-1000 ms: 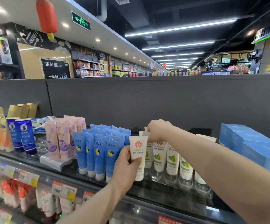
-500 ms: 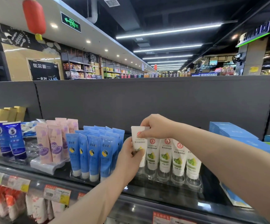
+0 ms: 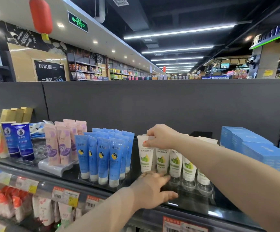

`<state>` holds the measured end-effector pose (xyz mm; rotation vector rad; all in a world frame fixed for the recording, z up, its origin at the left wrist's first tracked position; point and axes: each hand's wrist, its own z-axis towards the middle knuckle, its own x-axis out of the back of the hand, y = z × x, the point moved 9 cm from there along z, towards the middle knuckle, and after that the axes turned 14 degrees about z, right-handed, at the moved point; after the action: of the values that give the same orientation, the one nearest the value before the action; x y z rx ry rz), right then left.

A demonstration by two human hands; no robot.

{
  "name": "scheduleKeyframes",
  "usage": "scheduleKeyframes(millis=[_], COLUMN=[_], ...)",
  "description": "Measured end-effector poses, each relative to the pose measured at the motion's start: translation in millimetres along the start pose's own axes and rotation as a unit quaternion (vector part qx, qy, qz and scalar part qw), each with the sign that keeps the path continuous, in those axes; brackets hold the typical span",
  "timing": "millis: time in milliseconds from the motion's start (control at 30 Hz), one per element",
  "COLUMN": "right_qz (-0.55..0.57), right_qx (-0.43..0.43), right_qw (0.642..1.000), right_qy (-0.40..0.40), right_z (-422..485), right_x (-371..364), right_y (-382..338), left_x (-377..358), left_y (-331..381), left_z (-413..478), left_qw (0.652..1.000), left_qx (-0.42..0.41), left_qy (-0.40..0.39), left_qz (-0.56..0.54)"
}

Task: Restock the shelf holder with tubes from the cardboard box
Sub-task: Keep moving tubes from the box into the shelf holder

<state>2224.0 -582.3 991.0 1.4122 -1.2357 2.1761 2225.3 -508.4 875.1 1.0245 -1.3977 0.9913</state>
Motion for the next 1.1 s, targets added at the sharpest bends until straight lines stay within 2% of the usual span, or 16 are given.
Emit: scheduleKeyframes(millis=[200,433,667,967,1033,1100], right_qz=[-0.060,-0.077,-0.175,-0.267,-0.277,-0.241], right_qx=[0.006,-0.007,-0.006,-0.011,-0.010,-0.012], right_qw=[0.998,0.996,0.984,0.963,0.961,0.969], right_qy=[-0.004,-0.038,-0.044,-0.018,0.007,0.052], right_z=[1.2,9.4,16.5,10.5,3.8,-8.8], right_x=[2.0,-1.7,-12.3,-15.2,-14.0,-4.6], right_y=[-4.2,-3.2,-5.5,-10.4,-11.1,-10.3], left_x=[-13.6,-20.7,-23.3,-24.6,-21.9,-15.2], left_y=[-1.3,-1.0,-1.4,-0.9,-2.2,-4.8], left_z=[-1.0,2.7,4.0,4.3,3.8,2.1], left_qw=[0.999,0.996,0.995,0.997,0.997,0.999], left_qx=[-0.002,-0.009,-0.015,-0.021,-0.019,-0.022], left_qy=[-0.039,-0.058,-0.076,-0.059,-0.055,-0.039], left_qz=[0.025,0.060,0.057,0.052,0.047,0.028])
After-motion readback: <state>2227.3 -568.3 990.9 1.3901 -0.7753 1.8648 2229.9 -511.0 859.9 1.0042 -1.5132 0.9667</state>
